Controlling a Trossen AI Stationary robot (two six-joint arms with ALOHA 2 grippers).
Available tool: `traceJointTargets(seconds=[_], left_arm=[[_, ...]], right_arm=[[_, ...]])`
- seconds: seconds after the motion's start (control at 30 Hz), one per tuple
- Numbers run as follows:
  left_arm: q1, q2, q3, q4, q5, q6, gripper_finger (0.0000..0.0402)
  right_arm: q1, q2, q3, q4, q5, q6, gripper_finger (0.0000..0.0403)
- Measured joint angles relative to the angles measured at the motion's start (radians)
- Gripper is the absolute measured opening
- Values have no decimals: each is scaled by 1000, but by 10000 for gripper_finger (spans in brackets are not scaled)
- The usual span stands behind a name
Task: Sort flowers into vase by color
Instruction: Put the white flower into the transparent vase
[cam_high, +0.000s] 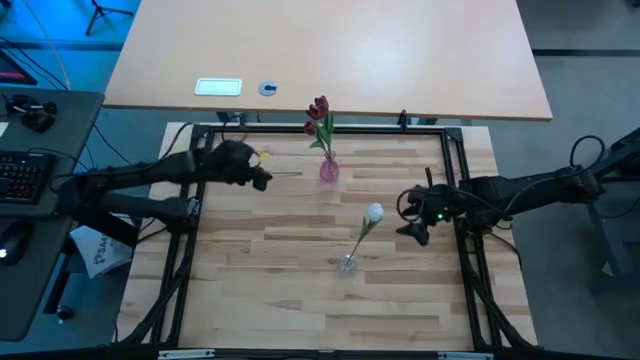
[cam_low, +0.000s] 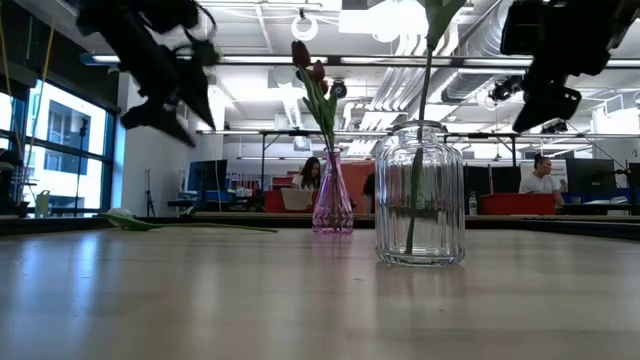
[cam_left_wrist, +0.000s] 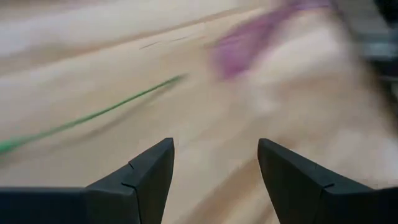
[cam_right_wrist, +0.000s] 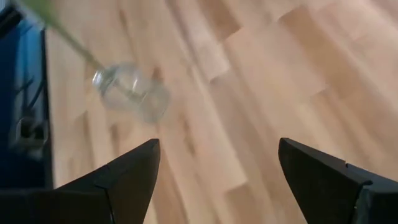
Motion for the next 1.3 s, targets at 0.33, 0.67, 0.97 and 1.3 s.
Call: traceJointTargets(seconds=[0.33,0.67,0.97,1.3], left_arm=[[117,334,42,-19,-10,-358,218],[235,506,257,-253,7,537,218],[266,735,355,-464,-116,1093,218],[320,812,315,-344,-217,1290,197]], right_arm=[[-112,33,0,19,102,139,323],[-163,95,0,24,84,62,323],[-183,146,0,27,53,41,323],[-183,144,0,31,81,120,323]])
